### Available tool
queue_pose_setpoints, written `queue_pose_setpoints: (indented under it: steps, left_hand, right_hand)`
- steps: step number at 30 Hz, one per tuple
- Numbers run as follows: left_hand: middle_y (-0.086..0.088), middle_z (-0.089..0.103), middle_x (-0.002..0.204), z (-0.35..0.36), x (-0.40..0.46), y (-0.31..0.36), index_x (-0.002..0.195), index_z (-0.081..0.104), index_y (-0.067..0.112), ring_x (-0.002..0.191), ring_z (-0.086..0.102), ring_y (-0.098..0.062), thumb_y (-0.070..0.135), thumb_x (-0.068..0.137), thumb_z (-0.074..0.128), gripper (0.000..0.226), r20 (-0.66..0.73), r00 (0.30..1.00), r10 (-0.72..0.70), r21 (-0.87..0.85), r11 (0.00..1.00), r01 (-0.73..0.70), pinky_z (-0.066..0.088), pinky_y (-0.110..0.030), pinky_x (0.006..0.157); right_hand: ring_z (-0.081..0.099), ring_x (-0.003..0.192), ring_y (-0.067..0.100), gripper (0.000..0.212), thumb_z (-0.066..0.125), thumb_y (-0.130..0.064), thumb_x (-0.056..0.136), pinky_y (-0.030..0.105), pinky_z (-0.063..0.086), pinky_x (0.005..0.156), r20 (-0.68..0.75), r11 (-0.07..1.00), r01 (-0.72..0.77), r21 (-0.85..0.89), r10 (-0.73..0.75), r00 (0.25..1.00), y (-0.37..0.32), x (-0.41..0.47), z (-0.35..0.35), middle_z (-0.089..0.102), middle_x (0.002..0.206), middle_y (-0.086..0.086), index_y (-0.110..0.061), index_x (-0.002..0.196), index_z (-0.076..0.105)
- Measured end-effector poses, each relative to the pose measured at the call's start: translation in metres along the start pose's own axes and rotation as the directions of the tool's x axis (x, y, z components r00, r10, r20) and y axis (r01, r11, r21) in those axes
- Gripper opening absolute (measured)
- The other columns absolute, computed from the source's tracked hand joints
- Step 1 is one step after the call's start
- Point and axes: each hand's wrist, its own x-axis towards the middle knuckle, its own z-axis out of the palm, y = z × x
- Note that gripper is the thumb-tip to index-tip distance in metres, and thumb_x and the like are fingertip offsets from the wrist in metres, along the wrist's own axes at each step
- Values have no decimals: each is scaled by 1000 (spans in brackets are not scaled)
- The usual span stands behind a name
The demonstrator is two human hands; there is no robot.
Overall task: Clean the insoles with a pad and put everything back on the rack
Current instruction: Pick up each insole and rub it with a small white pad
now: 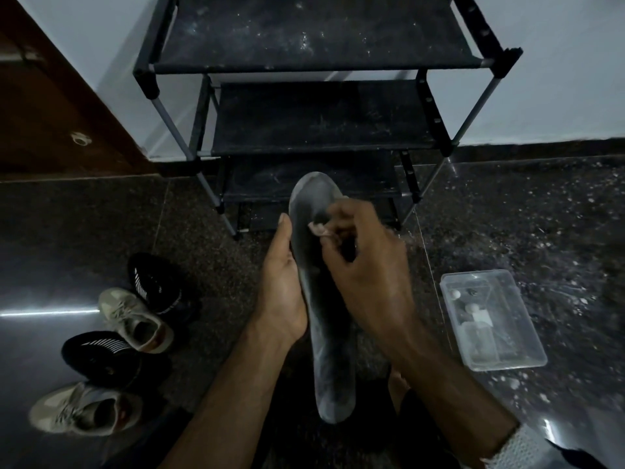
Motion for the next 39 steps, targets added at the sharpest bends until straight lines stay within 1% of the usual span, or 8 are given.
queue_pose_setpoints:
  steps: [3,11,17,23,27,32,37,39]
  left_hand:
    - [-12,58,136,-6,1,0,138,47,4,132,49,-27,51,101,19,67,42,999,10,-15,1000,-9,31,-39,114]
    - [-14,69,110,-1,0,0,112,69,5,101,66,-26,51,97,36,59,-15,1000,8,-19,1000,-8,50,-37,95]
    - [-10,51,142,-11,6,0,141,45,4,137,42,-28,52,101,23,66,39,999,22,-86,996,-19,22,-43,119]
    - [-12,64,125,-6,5,0,120,66,7,118,59,-26,51,98,34,59,29,999,16,-136,991,-12,40,-40,108]
    - [-12,52,142,-6,5,0,138,50,6,135,44,-28,53,99,29,65,52,998,20,-112,994,-14,23,-44,119]
    - [-13,52,141,-11,6,0,137,51,6,134,45,-29,54,99,29,65,43,999,1,-132,991,5,26,-43,117]
    - [-11,70,106,-6,3,-3,109,71,8,103,63,-25,50,95,41,53,-10,1000,10,-76,997,-11,43,-38,101]
    - [-12,69,110,-4,2,-2,111,70,9,105,64,-26,51,95,40,54,-11,1000,1,-62,998,-1,44,-39,101]
  right_hand:
    - [66,92,7,36,64,-14,90,39,55,80,69,997,8,82,-14,998,-12,-9,12,68,100,-11,-37,110,45]
    - [63,88,1,35,66,-11,89,32,56,77,-52,999,-39,-28,37,998,7,7,-9,67,96,-13,-32,111,48]
    - [65,88,6,33,65,-12,89,39,56,78,49,998,21,57,-24,999,-11,-8,11,67,96,-12,-31,111,49]
    - [64,87,5,40,65,-12,89,39,56,79,-21,998,-16,-57,15,1000,9,7,-7,66,97,-12,-37,109,42]
    - [65,88,3,36,64,-12,90,30,57,74,57,999,-20,39,18,998,-5,-4,5,68,98,-11,-34,112,46]
    - [64,88,2,31,66,-12,89,24,56,75,65,996,8,93,-14,998,-7,-6,10,68,94,-11,-25,113,52]
    - [62,89,0,35,65,-13,90,25,57,72,-31,999,-52,-8,52,998,10,7,-6,65,98,-12,-31,114,48]
    - [63,89,0,36,65,-12,90,25,57,73,-23,999,-50,11,50,998,6,5,-3,65,97,-12,-32,114,47]
